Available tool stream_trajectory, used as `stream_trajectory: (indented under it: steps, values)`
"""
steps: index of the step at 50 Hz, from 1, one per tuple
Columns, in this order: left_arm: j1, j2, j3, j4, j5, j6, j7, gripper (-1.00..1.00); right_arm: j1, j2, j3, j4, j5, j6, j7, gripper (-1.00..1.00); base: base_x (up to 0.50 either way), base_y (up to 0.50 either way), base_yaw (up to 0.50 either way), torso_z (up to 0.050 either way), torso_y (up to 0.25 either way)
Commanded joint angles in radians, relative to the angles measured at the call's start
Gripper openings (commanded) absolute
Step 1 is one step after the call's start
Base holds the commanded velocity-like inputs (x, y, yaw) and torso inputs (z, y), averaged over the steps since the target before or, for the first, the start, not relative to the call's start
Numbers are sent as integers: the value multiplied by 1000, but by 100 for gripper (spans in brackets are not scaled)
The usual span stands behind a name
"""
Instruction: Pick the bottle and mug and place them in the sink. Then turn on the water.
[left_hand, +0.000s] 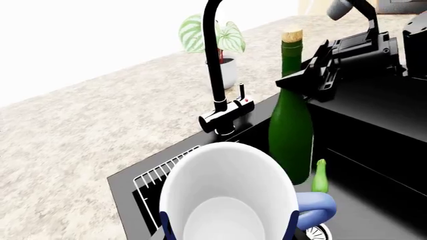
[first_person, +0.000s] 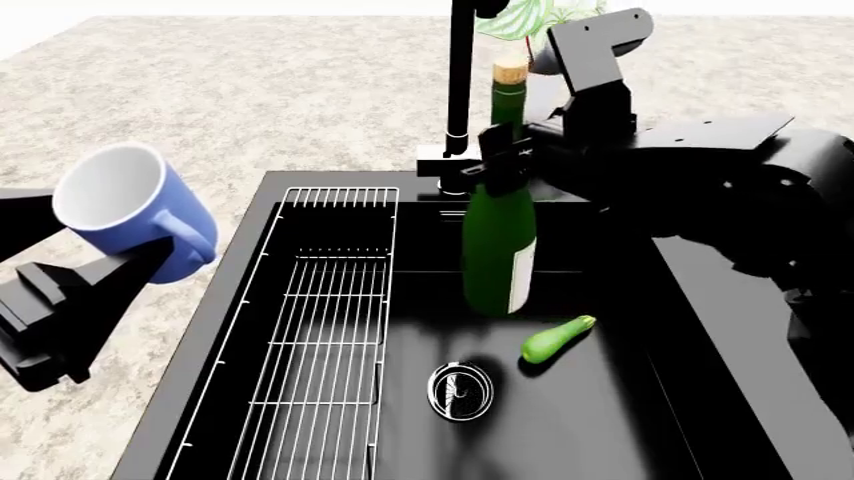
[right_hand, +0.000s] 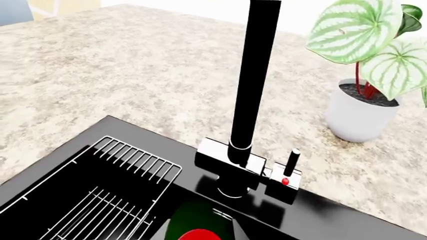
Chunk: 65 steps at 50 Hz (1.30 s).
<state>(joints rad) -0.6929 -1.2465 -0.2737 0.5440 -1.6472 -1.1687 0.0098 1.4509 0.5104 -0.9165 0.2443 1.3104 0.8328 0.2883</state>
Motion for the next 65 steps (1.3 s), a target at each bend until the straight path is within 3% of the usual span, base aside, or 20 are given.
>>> stream_trajectory:
  steps: [1,25,65]
  values:
    - [25,6,-34,-2,13,-2,5,-100,-2,-77,-16,100,-79,-53,-60,-100,0,0,0,0,10]
    - [89,8,-118,2,10,-22,6,-100,-24,-244,-63,411,-195,-209,-202,-100,0,0,0,0,1]
    - [118,21,-129,10,22,-20,6,-100,-90,-278,-79,464,-210,-250,-223,-100,0,0,0,0,1]
